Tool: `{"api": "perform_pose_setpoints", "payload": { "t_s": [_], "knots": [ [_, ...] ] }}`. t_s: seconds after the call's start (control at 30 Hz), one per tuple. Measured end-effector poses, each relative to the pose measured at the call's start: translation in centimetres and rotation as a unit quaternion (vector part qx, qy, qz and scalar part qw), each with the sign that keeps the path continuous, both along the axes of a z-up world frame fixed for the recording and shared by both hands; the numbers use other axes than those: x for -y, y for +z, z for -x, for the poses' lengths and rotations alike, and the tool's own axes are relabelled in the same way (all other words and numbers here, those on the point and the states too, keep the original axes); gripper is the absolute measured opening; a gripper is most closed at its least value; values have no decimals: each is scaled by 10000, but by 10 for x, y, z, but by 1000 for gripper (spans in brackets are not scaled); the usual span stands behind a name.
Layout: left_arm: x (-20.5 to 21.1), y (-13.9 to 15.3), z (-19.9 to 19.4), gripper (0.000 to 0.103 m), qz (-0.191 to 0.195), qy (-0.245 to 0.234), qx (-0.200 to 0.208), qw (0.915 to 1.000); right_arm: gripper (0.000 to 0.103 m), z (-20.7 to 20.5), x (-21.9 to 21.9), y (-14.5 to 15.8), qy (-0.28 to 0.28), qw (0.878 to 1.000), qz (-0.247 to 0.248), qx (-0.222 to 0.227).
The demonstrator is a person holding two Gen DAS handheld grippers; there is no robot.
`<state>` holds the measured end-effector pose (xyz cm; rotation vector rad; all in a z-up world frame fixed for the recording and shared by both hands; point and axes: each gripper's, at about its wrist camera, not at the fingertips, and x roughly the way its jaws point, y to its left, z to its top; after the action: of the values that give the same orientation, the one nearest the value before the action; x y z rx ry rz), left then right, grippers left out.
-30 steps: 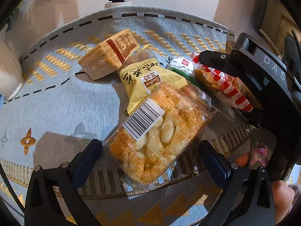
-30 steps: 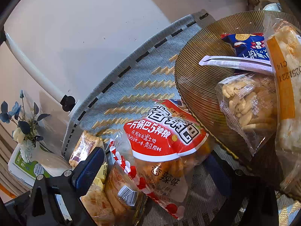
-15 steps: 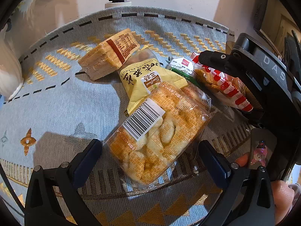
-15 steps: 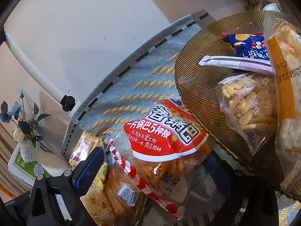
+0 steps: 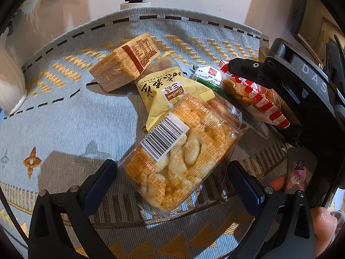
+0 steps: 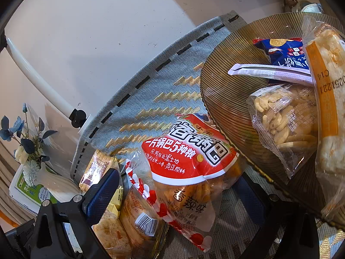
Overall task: Organize snacks
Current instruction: 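Position the left tool over the clear bread-cube pack while the right tool hovers over the red-white bread bag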
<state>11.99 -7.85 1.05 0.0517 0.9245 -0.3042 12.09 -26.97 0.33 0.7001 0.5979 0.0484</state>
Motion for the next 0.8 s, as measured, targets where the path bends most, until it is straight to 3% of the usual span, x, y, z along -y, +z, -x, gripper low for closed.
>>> {"api": "perform_pose_setpoints", "payload": {
  "t_s": [0.8],
  "knots": [
    [1,1,1,102,5,6,11,10000,103,-2,-1,-12,-5,9999,-107,129]
  ]
}}
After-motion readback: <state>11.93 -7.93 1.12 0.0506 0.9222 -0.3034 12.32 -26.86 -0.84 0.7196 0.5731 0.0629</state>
